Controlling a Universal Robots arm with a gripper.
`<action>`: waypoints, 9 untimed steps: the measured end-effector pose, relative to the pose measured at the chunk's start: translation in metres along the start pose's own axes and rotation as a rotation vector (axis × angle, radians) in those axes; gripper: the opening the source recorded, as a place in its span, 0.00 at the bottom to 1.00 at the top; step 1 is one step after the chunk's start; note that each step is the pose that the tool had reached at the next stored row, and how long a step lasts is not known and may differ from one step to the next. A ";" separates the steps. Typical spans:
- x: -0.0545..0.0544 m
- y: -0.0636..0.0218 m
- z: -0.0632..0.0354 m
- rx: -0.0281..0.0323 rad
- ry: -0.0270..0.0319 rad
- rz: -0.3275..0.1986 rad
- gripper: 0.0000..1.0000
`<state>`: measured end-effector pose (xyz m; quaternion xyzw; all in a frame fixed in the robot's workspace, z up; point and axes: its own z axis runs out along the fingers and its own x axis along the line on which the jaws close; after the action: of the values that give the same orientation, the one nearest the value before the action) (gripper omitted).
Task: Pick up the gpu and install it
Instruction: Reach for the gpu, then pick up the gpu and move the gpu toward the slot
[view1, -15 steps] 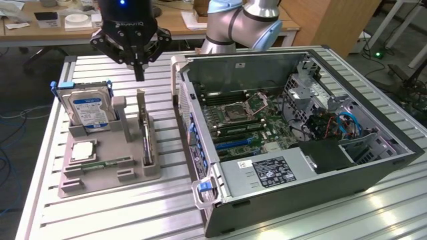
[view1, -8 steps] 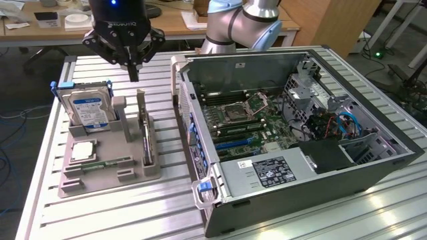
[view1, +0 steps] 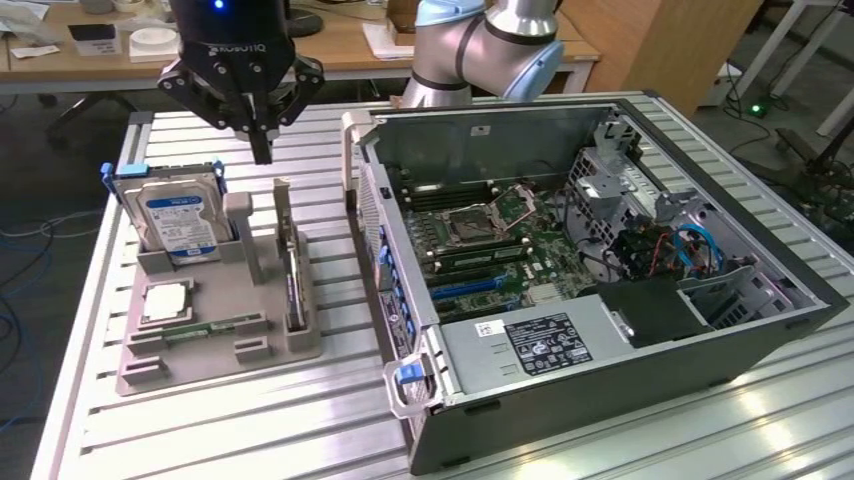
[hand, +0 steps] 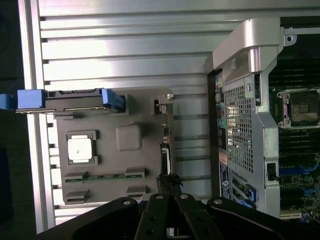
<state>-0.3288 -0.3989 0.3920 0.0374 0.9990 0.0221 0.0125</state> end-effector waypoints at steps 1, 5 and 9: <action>0.000 0.0000 0.0000 0.0001 0.0000 0.000 0.11; 0.000 0.0000 0.0000 0.0000 0.0000 0.000 0.11; 0.000 0.0000 0.0000 0.0001 0.0000 0.000 0.11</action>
<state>-0.3289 -0.3989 0.3920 0.0374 0.9990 0.0221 0.0125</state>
